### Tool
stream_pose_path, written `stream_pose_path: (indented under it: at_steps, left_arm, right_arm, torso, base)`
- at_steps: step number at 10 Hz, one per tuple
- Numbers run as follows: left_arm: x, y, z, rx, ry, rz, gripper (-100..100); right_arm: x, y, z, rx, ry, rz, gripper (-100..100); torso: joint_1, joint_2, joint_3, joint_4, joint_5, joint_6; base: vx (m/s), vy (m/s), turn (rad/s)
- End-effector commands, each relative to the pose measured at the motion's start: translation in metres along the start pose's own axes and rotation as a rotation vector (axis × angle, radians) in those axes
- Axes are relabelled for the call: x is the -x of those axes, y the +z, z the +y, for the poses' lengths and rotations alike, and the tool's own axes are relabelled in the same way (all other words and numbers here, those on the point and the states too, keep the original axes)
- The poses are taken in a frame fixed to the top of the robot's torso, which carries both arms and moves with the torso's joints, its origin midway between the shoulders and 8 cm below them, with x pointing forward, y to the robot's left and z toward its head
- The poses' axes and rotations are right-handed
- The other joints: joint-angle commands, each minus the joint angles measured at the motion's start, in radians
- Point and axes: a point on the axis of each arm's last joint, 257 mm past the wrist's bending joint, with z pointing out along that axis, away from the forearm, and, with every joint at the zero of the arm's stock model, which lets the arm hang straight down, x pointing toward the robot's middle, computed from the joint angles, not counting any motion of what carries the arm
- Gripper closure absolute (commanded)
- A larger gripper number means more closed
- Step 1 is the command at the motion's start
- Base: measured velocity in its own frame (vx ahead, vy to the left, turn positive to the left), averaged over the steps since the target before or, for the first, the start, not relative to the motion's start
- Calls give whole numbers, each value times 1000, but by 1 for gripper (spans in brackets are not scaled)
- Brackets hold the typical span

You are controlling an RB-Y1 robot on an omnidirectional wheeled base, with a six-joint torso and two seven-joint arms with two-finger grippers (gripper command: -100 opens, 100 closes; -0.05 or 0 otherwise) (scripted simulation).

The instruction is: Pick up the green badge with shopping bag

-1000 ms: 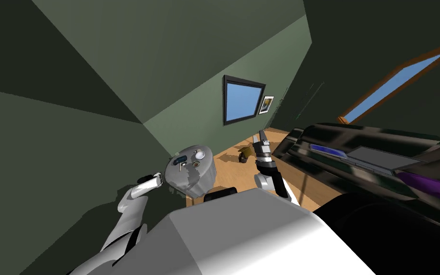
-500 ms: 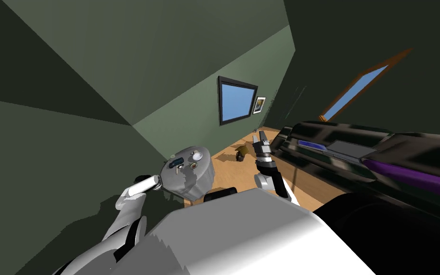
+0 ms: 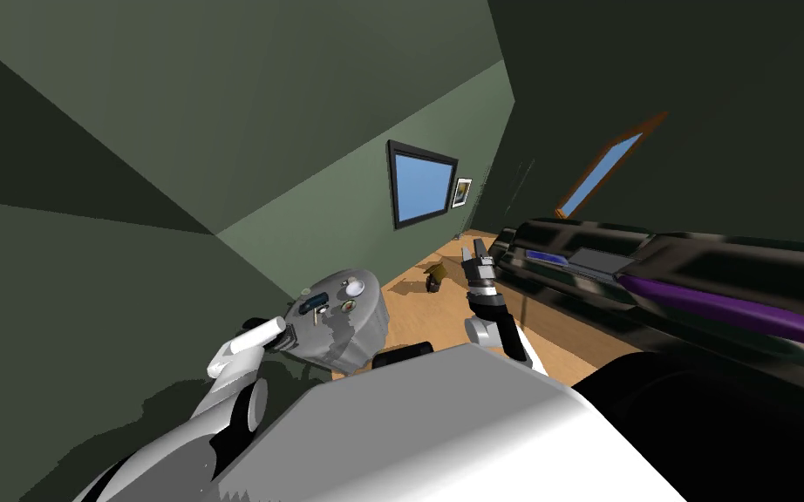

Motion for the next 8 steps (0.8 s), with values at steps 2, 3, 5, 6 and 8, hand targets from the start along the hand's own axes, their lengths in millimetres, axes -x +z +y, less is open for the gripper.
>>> stream_pose_path:
  at_steps: [2, 3, 5, 6, 8]
  left_arm:
    - [1, -2, 13, 83, -38, 11, -100]
    - [-3, -6, 11, 112, -65, 27, -100]
    - [-7, -10, 17, 171, -91, 44, -100]
    - [-6, -8, 26, 193, -96, 42, -100]
    - [-10, -12, 32, 243, -121, 59, -100]
  right_arm:
    - [0, 0, 0, 0, 0, 0, 0]
    - [0, 0, 0, 0, 0, 0, 0]
    - [0, 0, 0, 0, 0, 0, 0]
    - [0, 0, 0, 0, 0, 0, 0]
    - [0, 0, 0, 0, 0, 0, 0]
  torso:
    - [0, 0, 0, 0, 0, 1]
    - [0, 0, 0, 0, 0, 0]
    - [-1, -1, 0, 0, 0, 0]
    - [-1, -1, 0, 0, 0, 1]
    - [-1, -1, -1, 0, 0, 1]
  base:
    - [-5, 5, -193]
    - [0, -1, -185]
    - [4, -2, -142]
    - [7, -2, -111]
    - [9, -7, -160]
